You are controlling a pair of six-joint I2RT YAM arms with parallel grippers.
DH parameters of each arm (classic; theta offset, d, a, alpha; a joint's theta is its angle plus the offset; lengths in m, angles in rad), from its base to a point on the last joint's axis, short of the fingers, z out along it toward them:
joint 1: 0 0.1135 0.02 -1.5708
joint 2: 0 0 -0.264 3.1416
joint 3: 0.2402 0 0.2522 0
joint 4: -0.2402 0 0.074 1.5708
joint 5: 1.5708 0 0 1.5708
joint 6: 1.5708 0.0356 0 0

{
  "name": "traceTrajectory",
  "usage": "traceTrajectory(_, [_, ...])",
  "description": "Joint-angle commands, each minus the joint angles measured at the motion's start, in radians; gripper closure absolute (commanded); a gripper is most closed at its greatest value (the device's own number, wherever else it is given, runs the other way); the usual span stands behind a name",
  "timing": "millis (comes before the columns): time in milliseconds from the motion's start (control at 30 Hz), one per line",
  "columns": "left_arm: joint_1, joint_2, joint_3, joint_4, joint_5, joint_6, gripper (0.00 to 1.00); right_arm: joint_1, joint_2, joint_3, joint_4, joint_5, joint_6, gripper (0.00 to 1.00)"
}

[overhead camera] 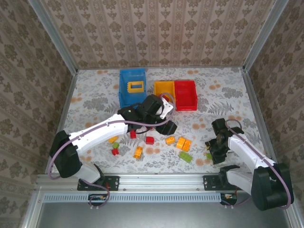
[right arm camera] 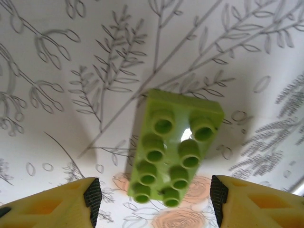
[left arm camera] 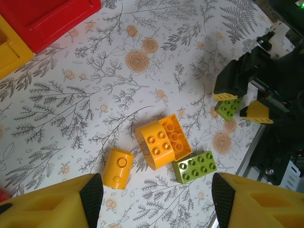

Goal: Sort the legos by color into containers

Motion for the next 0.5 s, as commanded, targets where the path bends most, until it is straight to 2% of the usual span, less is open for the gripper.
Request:
traceTrajectory(0, [-0.004, 0.017, 0.035, 0.019, 0.028, 0.021, 0.35, -0.027, 0.027, -0.025, 0.037, -0.020, -0.003, 0.35])
traceTrajectory(267, [-0.004, 0.032, 0.061, 0.019, 0.030, 0.019, 0.35, -0.049, 0.038, -0.050, 0.015, -0.037, -0.014, 0.38])
traceTrajectory(467, [-0.004, 0.036, 0.061, 0.028, 0.019, 0.004, 0.36, -0.066, 0.057, -0.076, 0.121, -0.016, -0.040, 0.55])
